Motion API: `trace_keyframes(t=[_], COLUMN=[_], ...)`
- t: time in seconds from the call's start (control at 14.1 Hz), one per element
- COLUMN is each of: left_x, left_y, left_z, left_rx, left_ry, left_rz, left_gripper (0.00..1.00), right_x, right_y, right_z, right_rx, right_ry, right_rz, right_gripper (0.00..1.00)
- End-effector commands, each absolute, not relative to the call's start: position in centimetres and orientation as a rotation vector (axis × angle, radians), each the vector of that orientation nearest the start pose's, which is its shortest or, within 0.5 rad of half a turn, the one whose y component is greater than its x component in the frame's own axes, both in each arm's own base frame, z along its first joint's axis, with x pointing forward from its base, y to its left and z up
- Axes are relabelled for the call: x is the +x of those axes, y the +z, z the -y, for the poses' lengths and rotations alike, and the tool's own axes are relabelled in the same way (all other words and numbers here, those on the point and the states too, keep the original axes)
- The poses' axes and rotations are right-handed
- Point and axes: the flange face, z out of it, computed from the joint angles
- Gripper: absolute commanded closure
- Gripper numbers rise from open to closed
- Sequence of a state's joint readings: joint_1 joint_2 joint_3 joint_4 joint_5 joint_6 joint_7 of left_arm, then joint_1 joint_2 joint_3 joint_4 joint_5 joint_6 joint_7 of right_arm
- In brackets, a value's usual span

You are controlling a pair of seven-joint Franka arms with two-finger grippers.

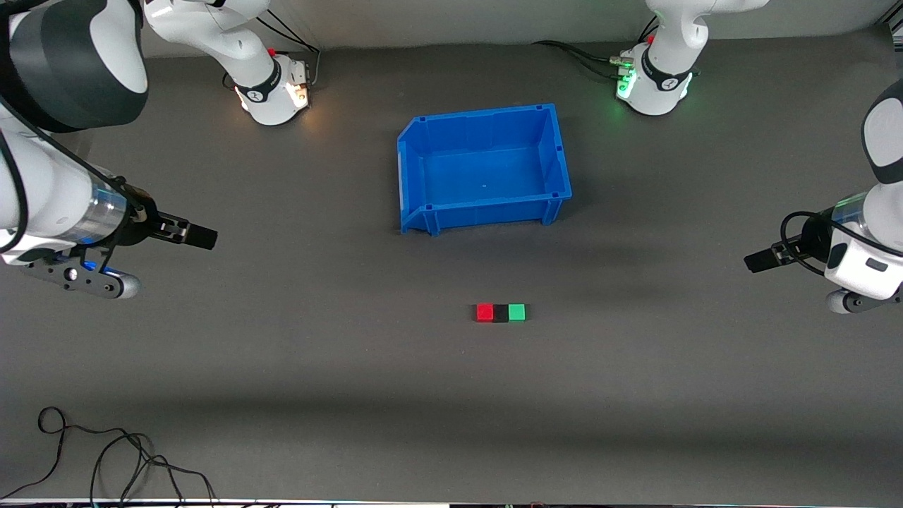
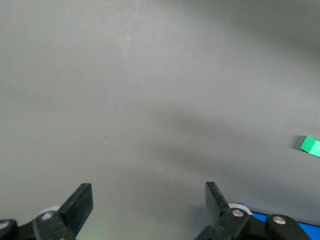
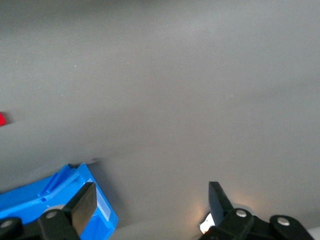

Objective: Attach green and red cubes to black cube

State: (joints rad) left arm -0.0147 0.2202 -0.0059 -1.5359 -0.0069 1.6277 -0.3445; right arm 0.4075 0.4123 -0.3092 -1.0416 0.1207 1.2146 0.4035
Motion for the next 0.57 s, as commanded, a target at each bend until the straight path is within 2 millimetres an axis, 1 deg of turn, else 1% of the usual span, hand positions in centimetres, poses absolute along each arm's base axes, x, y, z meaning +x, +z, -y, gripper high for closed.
trace_keyframes(t=[0.0, 0.07, 0.21, 0.36, 0.43, 0.5], left_x=[60.7, 60.6, 60.3, 59.8, 59.6, 59.5], left_y=[53.2, 53.2, 53.0, 54.4, 55.3, 56.7], left_z=[0.5, 0.4, 0.3, 0.3, 0.9, 1.2], left_rx=[-3.096, -3.107, -3.116, -3.120, -3.111, -3.089], left_ry=[0.218, 0.228, 0.256, 0.228, 0.216, 0.203], left_rz=[0.459, 0.391, 0.195, 0.139, 0.119, 0.099], left_gripper=[0.00, 0.00, 0.00, 0.00, 0.00, 0.00], right_x=[61.4, 61.3, 61.4, 61.4, 61.4, 61.4], right_y=[60.8, 60.9, 60.8, 61.0, 61.1, 61.3], right_z=[-11.8, -11.7, -11.7, -11.2, -10.6, -10.1], right_rx=[-3.173, -3.175, -3.178, -3.177, -3.178, -3.177], right_ry=[0.325, 0.323, 0.321, 0.318, 0.313, 0.308], right_rz=[-0.329, -0.298, -0.230, -0.179, -0.158, -0.121], right_gripper=[0.01, 0.01, 0.01, 0.01, 0.01, 0.01])
